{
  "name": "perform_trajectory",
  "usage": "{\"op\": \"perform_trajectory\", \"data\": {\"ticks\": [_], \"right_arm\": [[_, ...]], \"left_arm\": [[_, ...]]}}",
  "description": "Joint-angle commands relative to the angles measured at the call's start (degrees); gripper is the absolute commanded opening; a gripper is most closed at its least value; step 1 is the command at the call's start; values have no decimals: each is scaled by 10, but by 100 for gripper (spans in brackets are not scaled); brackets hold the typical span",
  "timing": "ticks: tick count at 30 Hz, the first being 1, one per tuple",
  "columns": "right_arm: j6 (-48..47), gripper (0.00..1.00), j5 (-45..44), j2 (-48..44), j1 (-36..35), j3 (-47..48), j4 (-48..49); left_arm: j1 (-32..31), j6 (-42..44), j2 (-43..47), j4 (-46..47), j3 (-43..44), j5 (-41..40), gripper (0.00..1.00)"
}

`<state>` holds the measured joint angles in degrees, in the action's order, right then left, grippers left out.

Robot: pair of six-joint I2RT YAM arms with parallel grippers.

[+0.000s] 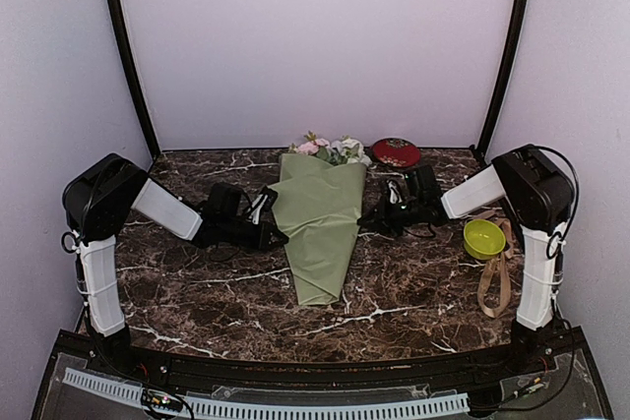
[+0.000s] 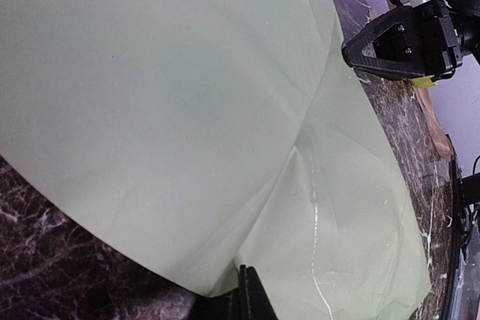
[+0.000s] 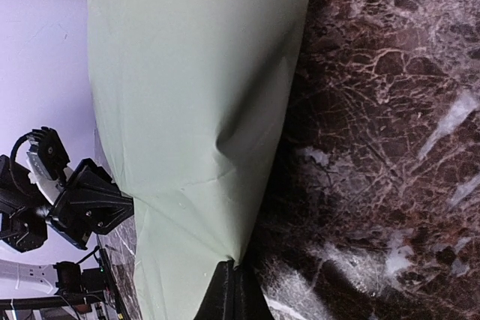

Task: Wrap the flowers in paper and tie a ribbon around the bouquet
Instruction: Press the fold line of the folded wrapping paper.

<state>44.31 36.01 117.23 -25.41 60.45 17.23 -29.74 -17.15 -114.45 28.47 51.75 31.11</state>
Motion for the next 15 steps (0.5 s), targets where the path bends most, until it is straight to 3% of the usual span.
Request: {"op": "perform_trajectory", "data": {"ticks": [1, 3, 7, 9, 15], "right_arm": [[8, 0, -16, -8, 7, -4, 22], [0, 11, -10, -11, 8, -1, 20], [-14, 46, -12, -23, 10, 3, 22], [-17, 50, -11, -16, 11, 20, 10], [-20, 50, -33, 35, 13, 82, -5]], "left_arm": [[3, 6, -5, -46, -2, -7, 0], [4, 6, -5, -46, -2, -7, 0], [3, 7, -5, -48, -2, -7, 0], [4, 7, -5, -47, -3, -6, 0], [3, 3, -5, -45, -2, -4, 0]]}}
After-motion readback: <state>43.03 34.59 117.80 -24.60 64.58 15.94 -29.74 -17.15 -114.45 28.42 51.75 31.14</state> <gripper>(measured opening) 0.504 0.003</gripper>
